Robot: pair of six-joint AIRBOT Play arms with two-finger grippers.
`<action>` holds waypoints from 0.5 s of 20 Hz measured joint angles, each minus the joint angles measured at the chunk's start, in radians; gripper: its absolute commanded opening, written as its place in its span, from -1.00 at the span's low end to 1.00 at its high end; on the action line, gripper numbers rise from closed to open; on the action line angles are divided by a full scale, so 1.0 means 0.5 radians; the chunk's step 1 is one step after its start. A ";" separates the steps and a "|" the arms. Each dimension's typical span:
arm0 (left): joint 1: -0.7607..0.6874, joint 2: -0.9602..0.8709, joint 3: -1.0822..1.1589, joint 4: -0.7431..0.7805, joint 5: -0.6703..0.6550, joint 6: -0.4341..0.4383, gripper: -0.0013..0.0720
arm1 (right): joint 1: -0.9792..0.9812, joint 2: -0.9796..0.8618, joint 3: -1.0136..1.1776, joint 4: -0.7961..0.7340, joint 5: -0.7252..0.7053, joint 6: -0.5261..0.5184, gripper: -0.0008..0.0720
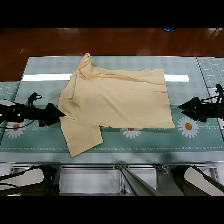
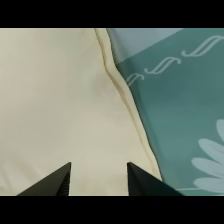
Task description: Fold the shirts.
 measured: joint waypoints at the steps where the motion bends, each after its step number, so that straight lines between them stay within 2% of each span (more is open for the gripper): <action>1: -0.040 -0.017 0.007 -0.005 0.021 -0.004 -0.90 | -0.012 0.002 0.000 0.011 0.005 -0.004 0.17; 10: -0.156 -0.043 0.139 0.025 0.021 -0.012 -0.90 | -0.190 0.002 -0.208 -0.307 0.164 0.126 0.17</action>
